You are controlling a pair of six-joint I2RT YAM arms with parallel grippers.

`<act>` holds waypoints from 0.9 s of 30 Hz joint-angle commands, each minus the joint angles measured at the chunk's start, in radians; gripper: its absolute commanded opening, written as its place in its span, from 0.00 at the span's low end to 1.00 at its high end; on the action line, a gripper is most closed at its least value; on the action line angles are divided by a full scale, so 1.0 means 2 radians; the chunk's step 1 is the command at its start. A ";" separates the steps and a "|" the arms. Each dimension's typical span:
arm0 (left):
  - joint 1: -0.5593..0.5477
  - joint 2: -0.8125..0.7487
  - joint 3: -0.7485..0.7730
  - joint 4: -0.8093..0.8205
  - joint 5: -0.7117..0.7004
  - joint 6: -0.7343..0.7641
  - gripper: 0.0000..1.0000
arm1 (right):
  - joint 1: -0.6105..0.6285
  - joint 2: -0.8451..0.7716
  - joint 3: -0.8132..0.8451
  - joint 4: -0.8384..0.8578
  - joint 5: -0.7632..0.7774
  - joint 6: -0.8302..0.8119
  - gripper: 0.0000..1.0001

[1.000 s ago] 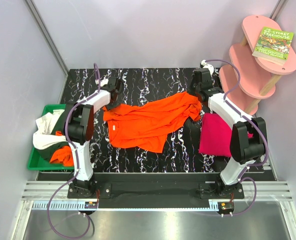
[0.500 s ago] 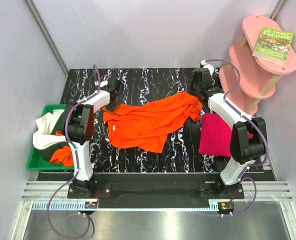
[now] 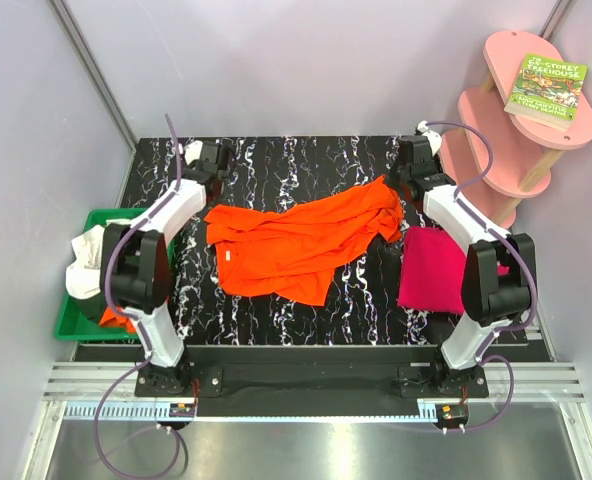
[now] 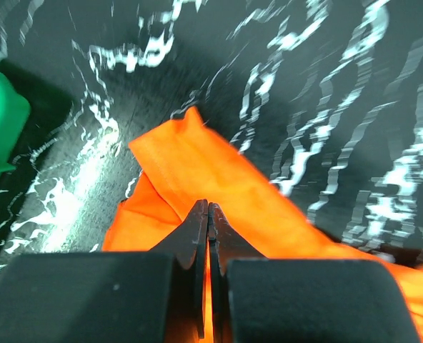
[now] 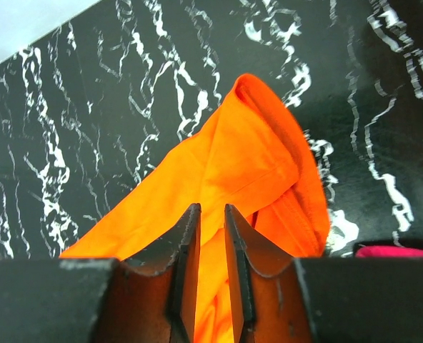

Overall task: Fold and stack the t-shirts
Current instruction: Flatten out the tshirt

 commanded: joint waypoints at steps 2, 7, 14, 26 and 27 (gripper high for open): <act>0.002 -0.025 0.015 0.005 -0.009 0.009 0.00 | 0.002 0.007 0.006 0.005 -0.021 0.011 0.27; 0.006 0.020 0.035 -0.025 -0.040 0.005 0.48 | 0.003 -0.001 0.002 0.007 -0.021 0.000 0.27; 0.033 0.078 0.061 -0.042 -0.034 -0.003 0.52 | 0.002 -0.015 -0.007 0.011 -0.017 -0.006 0.28; 0.038 0.108 0.062 -0.057 -0.031 -0.014 0.49 | 0.002 -0.005 -0.003 0.013 -0.021 -0.004 0.28; 0.039 0.111 0.062 -0.057 -0.024 -0.013 0.48 | 0.002 -0.005 -0.003 0.012 -0.022 -0.003 0.28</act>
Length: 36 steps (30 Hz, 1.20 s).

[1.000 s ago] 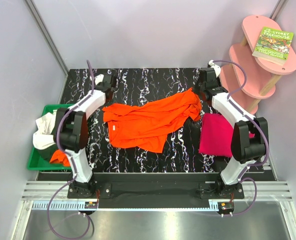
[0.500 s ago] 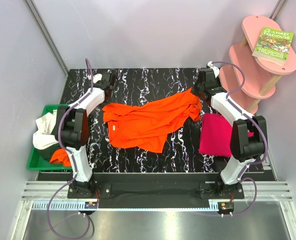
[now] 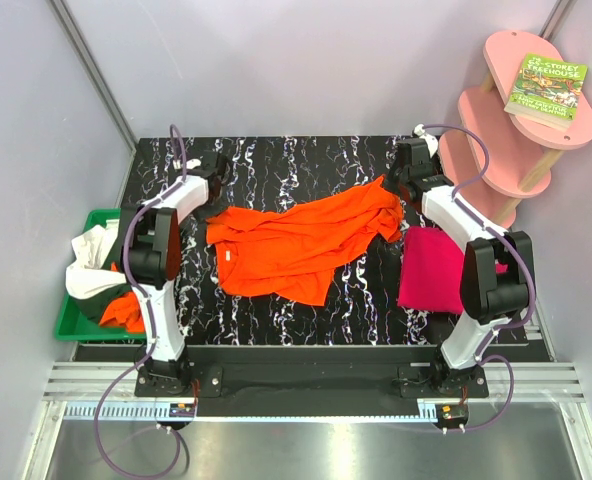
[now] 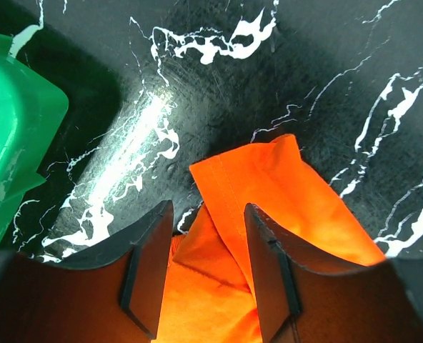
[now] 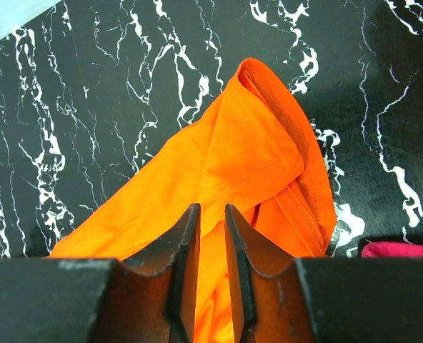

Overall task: Fold and stack the t-shirts
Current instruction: Flatten out the tshirt

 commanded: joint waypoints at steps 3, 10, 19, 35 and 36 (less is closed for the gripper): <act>0.009 0.024 0.021 0.001 0.012 -0.010 0.46 | 0.002 -0.013 0.002 0.013 -0.002 -0.006 0.28; 0.019 0.033 0.024 0.003 0.028 -0.010 0.43 | 0.002 -0.012 0.000 0.013 0.001 -0.008 0.28; 0.027 0.040 0.027 -0.011 0.038 -0.010 0.11 | 0.001 -0.006 0.011 0.011 -0.004 -0.006 0.28; 0.025 -0.037 -0.001 0.025 0.059 -0.009 0.00 | 0.001 -0.011 0.008 0.012 -0.004 -0.006 0.27; 0.021 -0.052 -0.001 0.027 0.058 -0.006 0.00 | 0.002 -0.010 0.008 0.011 -0.006 -0.003 0.27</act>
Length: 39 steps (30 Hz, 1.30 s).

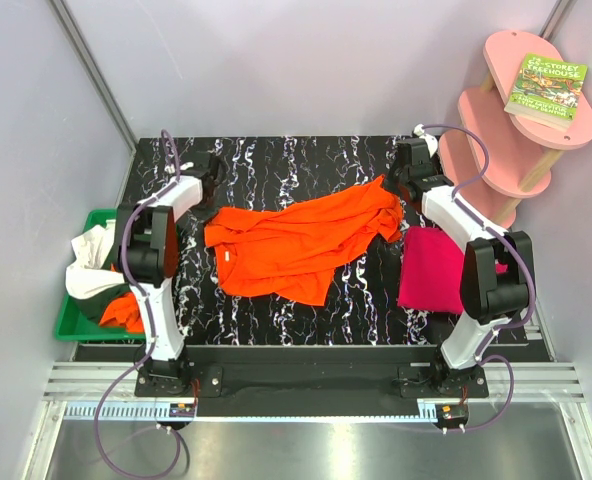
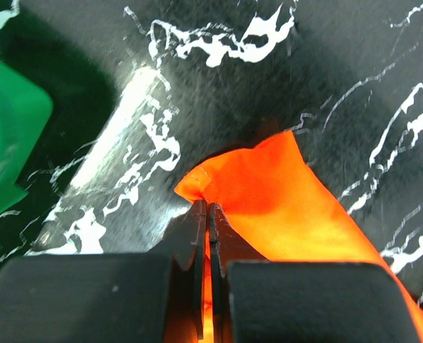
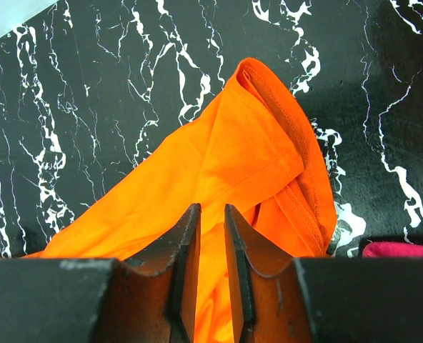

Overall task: Fold and stack the t-shirts
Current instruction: Flatten out the tshirt

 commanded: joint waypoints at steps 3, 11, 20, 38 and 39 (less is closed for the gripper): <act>-0.009 -0.084 0.011 0.021 0.015 0.012 0.00 | 0.001 -0.001 0.010 0.004 -0.002 0.008 0.32; -0.014 -0.094 0.006 0.019 0.022 0.009 0.00 | -0.027 0.037 0.021 -0.005 -0.015 0.022 0.38; -0.022 -0.099 -0.008 0.020 0.018 0.009 0.00 | -0.035 0.115 0.067 -0.033 -0.019 0.027 0.37; -0.028 -0.086 -0.010 0.020 0.022 0.010 0.00 | -0.035 0.153 0.078 -0.050 -0.009 0.028 0.37; -0.028 -0.085 -0.009 0.021 0.022 0.009 0.00 | -0.035 0.154 0.075 -0.051 -0.009 0.028 0.37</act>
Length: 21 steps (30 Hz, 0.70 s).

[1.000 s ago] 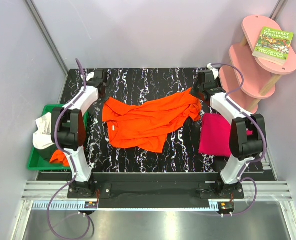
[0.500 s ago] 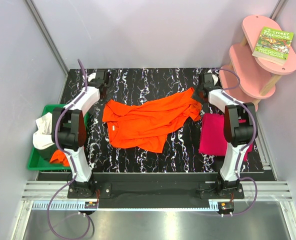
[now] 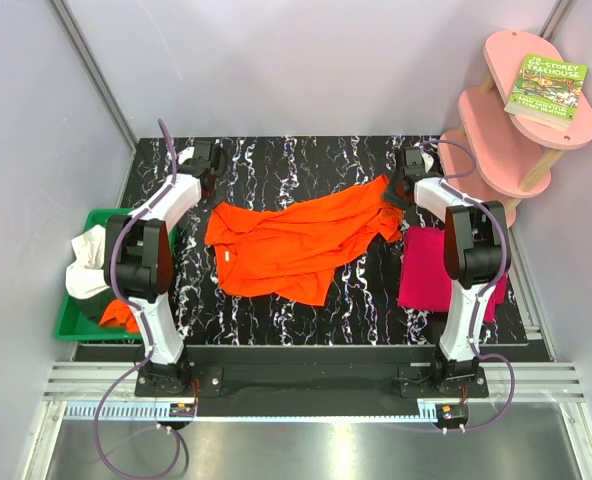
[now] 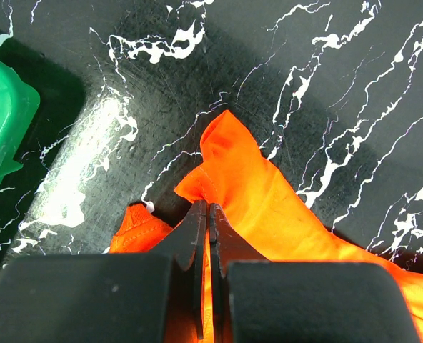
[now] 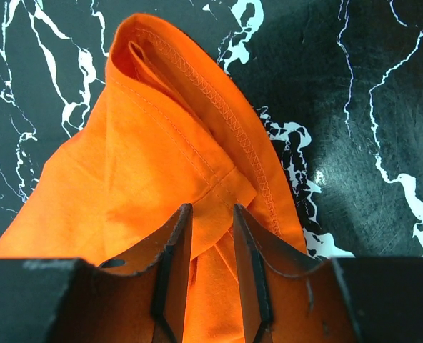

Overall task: Fold and stack the t-shirts
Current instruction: Flatten out the tshirt

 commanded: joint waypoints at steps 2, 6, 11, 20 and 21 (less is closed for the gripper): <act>-0.002 -0.006 0.002 0.009 0.007 0.006 0.00 | 0.002 0.001 0.007 -0.008 0.007 0.003 0.37; -0.002 -0.005 0.001 0.008 0.007 0.005 0.00 | 0.001 0.010 0.009 -0.011 0.001 0.005 0.36; -0.002 -0.009 -0.004 0.008 0.004 0.005 0.00 | 0.000 0.017 0.014 -0.010 -0.012 0.010 0.15; -0.003 -0.015 -0.010 0.008 0.002 0.006 0.00 | 0.001 -0.003 0.021 -0.009 -0.011 0.004 0.12; -0.002 -0.016 -0.010 0.009 0.003 0.006 0.00 | 0.000 -0.008 0.022 -0.010 -0.009 0.002 0.36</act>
